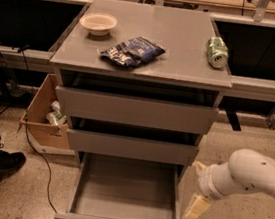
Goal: Close bottom drawer
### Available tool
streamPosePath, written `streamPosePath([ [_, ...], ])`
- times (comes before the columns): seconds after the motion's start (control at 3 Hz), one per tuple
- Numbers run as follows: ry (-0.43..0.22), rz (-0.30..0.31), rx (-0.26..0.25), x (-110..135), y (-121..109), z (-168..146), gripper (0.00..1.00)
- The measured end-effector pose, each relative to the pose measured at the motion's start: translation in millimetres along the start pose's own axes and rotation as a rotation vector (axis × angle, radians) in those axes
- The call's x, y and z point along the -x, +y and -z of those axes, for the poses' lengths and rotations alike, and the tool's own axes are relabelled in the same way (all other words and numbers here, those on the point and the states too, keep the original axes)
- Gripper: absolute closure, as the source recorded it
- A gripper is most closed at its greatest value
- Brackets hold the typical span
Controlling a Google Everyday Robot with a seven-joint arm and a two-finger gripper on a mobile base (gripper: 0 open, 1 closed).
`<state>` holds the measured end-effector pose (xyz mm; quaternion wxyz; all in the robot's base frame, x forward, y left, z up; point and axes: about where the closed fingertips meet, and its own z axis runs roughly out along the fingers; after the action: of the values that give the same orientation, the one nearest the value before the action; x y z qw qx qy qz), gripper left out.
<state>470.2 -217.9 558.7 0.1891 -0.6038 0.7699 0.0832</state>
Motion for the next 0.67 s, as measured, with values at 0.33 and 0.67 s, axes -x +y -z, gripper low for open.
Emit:
streamPosePath([
  [0.33, -0.044, -0.026, 0.017, -34, 4, -70, 0.0],
  [0.67, -0.097, -0.021, 0.06, -62, 14, -163, 0.0],
])
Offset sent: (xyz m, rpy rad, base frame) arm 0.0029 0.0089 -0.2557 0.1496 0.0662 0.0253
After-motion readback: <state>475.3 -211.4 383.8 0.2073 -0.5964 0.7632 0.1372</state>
